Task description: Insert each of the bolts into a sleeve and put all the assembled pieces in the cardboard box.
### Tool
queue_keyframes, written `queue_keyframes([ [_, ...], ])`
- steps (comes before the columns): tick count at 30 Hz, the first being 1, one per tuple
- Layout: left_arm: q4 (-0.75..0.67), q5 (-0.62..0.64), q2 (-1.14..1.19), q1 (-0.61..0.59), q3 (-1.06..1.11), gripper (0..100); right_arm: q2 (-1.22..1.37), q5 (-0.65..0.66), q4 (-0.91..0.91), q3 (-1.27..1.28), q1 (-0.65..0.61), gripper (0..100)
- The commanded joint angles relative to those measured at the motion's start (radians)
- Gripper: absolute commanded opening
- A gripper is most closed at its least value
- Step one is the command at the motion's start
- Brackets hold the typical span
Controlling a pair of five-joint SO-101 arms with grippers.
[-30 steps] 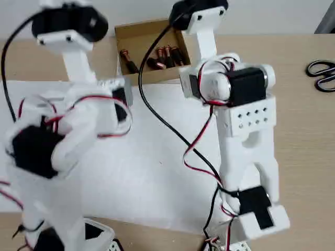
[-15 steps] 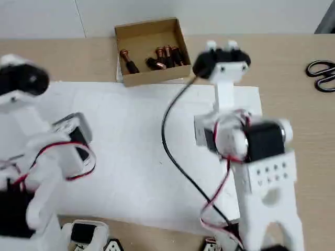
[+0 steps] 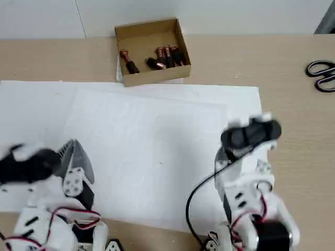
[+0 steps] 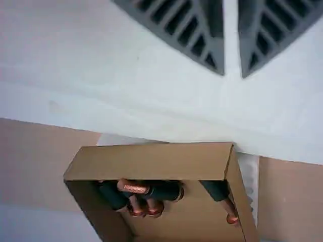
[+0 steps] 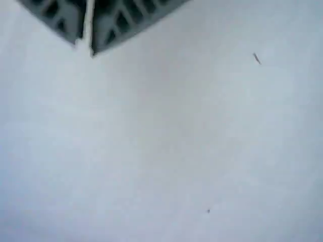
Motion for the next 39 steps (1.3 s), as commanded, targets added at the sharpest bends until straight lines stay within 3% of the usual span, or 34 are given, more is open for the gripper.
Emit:
queue_keyframes([
  [1,-0.032,0.029,-0.068,-0.009,0.107,1,-0.217,0.037,-0.044,0.12,0.01,0.5],
  [5,-0.068,0.1,-0.055,-0.021,0.143,1,-0.16,0.035,-0.059,0.127,0.015,0.4],
  [33,-0.496,-0.008,-0.064,-0.02,0.78,1,-0.199,0.035,-0.407,0.669,0.016,0.5],
  [39,-0.503,-0.006,-0.063,-0.017,0.8,1,-0.199,0.035,-0.414,0.667,0.015,0.5],
])
